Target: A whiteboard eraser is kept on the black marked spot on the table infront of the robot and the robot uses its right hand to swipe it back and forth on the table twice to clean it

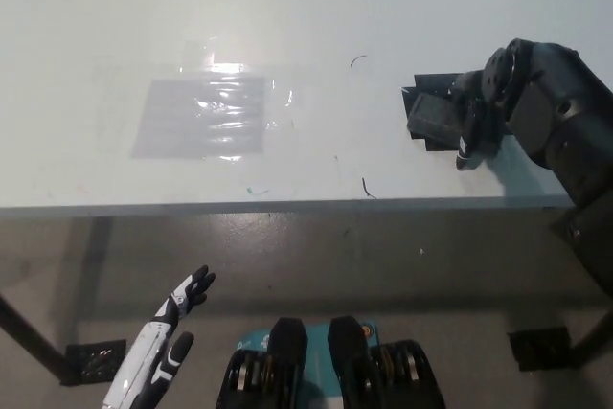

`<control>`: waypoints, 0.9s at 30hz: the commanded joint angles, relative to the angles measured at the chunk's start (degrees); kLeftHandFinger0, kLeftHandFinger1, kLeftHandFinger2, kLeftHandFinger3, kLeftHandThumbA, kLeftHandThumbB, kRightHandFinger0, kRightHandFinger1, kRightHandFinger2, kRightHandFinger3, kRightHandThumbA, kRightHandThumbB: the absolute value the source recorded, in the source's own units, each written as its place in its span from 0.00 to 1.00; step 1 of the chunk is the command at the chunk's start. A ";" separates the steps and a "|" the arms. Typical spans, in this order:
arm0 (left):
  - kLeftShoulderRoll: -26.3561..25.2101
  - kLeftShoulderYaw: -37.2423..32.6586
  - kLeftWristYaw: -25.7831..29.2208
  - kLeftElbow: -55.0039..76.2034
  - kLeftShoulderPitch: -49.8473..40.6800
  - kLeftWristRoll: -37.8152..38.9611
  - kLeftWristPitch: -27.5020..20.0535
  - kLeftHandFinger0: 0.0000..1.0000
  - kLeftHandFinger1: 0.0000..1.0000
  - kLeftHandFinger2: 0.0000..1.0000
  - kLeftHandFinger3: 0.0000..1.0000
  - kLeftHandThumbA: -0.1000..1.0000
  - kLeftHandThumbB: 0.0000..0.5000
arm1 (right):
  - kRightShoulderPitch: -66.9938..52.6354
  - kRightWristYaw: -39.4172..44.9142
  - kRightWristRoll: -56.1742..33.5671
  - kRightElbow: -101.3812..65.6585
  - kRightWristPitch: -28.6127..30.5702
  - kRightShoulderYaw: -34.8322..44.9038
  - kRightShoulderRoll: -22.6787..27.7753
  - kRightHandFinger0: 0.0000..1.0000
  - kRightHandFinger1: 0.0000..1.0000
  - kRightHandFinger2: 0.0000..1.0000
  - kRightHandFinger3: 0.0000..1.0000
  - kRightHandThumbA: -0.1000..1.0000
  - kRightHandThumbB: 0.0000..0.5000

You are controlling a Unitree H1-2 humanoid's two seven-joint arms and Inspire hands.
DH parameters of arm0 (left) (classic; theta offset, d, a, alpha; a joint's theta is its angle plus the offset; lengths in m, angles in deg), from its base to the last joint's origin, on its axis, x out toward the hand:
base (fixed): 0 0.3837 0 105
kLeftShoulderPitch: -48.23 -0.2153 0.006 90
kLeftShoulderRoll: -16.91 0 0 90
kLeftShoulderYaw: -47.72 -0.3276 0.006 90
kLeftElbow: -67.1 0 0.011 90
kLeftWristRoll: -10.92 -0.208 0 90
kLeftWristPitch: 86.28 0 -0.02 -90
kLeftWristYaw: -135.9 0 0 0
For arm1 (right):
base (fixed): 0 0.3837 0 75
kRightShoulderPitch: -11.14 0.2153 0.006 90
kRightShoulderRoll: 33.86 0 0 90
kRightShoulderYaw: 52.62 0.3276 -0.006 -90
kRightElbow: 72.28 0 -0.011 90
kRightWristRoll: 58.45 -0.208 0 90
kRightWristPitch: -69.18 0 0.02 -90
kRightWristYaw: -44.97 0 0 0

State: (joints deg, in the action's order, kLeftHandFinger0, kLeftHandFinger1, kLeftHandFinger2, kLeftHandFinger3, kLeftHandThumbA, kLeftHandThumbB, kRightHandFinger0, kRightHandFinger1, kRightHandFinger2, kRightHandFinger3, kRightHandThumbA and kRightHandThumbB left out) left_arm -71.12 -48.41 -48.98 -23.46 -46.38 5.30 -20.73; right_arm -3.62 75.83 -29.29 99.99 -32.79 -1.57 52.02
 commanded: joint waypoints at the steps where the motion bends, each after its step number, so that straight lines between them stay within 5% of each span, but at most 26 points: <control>1: -0.94 0.13 0.86 1.45 -0.02 -0.27 -2.48 1.00 1.00 1.00 1.00 1.00 0.89 | 0.29 -3.95 2.18 0.41 0.38 -0.37 0.08 1.00 1.00 1.00 1.00 1.00 0.54; 2: -0.96 0.11 0.93 1.42 -0.01 -0.39 -2.48 1.00 1.00 1.00 1.00 1.00 0.89 | 0.25 -6.39 1.63 0.37 -1.06 0.37 0.01 1.00 1.00 1.00 1.00 1.00 0.55; 3: -0.92 0.05 0.84 1.37 -0.04 -0.28 -2.48 1.00 1.00 1.00 1.00 1.00 0.90 | -0.34 -15.55 0.33 -0.17 -2.71 2.54 -0.03 1.00 1.00 1.00 1.00 0.96 0.73; 9: -0.99 -0.23 1.02 1.33 -0.01 -1.02 -2.48 1.00 1.00 1.00 1.00 1.00 0.90 | 0.20 -28.88 0.59 -1.48 2.51 3.88 0.94 1.00 1.00 1.00 1.00 0.88 0.55; 11: -1.02 -0.30 0.96 1.20 0.16 -1.23 -2.48 1.00 1.00 1.00 1.00 1.00 0.88 | 0.80 -30.56 -0.01 -1.76 3.69 4.87 1.23 0.69 0.73 0.75 0.96 0.80 0.52; 13: -1.16 -0.30 0.84 1.16 0.24 -1.40 -2.48 1.00 1.00 1.00 1.00 1.00 0.86 | 1.12 -31.36 -0.05 -1.90 4.56 5.29 1.44 0.47 0.55 0.62 0.85 0.77 0.52; 14: -1.24 -0.34 0.89 1.11 0.33 -1.49 -2.48 1.00 1.00 1.00 1.00 1.00 0.86 | 1.33 -31.56 -0.07 -1.96 4.87 5.48 1.54 0.44 0.52 0.59 0.82 0.76 0.52; 15: -1.30 -0.36 0.93 1.12 0.40 -1.71 -2.48 1.00 1.00 1.00 1.00 1.00 0.86 | 1.45 -31.63 -0.11 -1.99 5.01 5.60 1.59 0.59 0.69 0.71 0.83 0.74 0.51; 16: -1.36 -0.38 0.97 1.14 0.46 -1.98 -2.48 1.00 1.00 1.00 1.00 1.00 0.86 | 1.58 -31.74 -0.12 -2.00 5.18 5.76 1.64 0.59 0.69 0.71 0.83 0.74 0.51; 18: -1.37 -0.30 0.81 1.23 0.65 -2.11 -2.48 1.00 1.00 1.00 1.00 1.00 0.87 | 1.81 -33.01 -0.24 -2.17 5.94 6.25 1.82 0.28 0.35 0.41 0.57 0.70 0.51; 20: -1.36 -0.33 0.70 1.36 0.70 -2.15 -2.48 1.00 1.00 1.00 1.00 1.00 0.88 | 1.90 -33.50 -0.35 -2.16 6.19 6.55 1.90 0.08 0.14 0.23 0.37 0.66 0.51; 21: -1.42 -0.36 0.59 1.32 0.74 -2.03 -2.48 1.00 1.00 1.00 1.00 1.00 0.88 | 1.82 -33.75 -0.36 -2.08 6.48 6.68 1.96 0.06 0.12 0.20 0.35 0.65 0.51; 25: -1.64 -0.45 0.46 1.34 0.76 -2.31 -2.48 1.00 1.00 1.00 1.00 1.00 0.88 | 1.07 -33.98 -0.21 -1.91 7.80 7.20 2.35 0.25 0.31 0.40 0.47 0.62 0.53; 27: -1.78 -0.28 0.28 1.50 0.89 -2.44 -2.48 1.00 1.00 1.00 1.00 1.00 0.88 | 0.57 -34.15 -0.03 -1.55 8.19 7.35 2.52 0.11 0.20 0.31 0.39 0.62 0.55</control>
State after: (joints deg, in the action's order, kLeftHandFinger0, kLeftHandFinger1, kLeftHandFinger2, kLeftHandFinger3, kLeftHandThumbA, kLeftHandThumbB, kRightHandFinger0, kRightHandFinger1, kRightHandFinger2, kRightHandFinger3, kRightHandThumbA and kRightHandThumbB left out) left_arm -71.38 -48.65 -48.99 -23.54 -46.17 3.97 -20.75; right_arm -5.82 49.32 -29.62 99.79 -28.94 4.62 52.35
